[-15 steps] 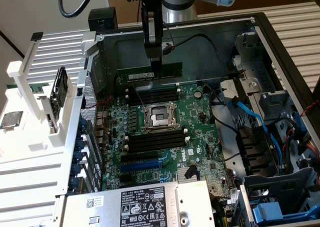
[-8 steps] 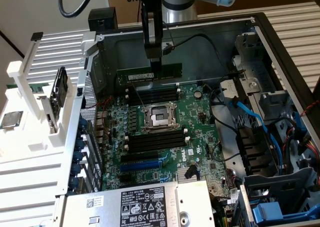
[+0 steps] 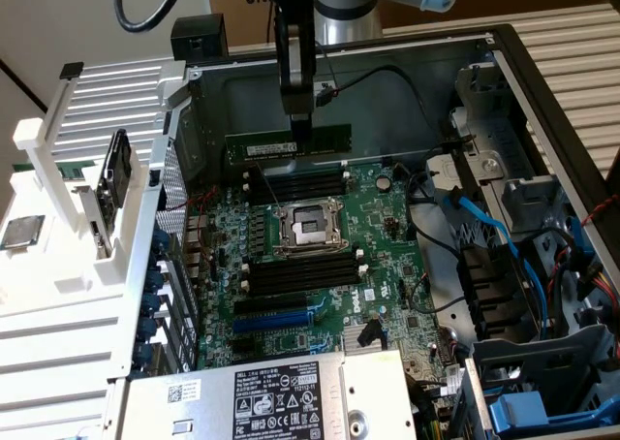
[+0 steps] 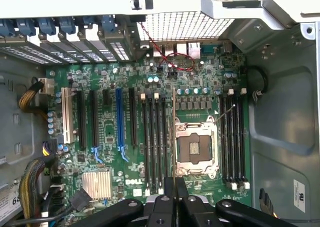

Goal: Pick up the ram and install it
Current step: 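Insert the ram into the slot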

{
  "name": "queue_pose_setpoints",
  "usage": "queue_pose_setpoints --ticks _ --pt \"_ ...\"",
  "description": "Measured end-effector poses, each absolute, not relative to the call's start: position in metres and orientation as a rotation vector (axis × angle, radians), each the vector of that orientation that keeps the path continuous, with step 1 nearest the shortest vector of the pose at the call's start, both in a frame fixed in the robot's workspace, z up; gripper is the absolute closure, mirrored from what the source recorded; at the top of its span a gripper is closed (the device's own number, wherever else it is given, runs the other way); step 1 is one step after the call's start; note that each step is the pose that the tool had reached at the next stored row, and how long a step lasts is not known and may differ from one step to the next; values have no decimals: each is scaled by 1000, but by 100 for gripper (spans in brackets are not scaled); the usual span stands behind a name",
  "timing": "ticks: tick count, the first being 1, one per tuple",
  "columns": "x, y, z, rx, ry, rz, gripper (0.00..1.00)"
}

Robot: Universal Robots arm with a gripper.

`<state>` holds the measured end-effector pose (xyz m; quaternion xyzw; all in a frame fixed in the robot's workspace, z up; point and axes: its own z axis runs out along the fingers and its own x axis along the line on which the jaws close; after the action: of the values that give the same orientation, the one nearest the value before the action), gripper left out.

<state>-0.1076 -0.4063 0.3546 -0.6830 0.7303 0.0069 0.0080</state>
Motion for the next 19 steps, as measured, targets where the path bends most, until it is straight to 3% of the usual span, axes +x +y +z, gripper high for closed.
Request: queue_pose_setpoints --ticks 19 --pt "-103 -399 350 -2147 2288 27 88"
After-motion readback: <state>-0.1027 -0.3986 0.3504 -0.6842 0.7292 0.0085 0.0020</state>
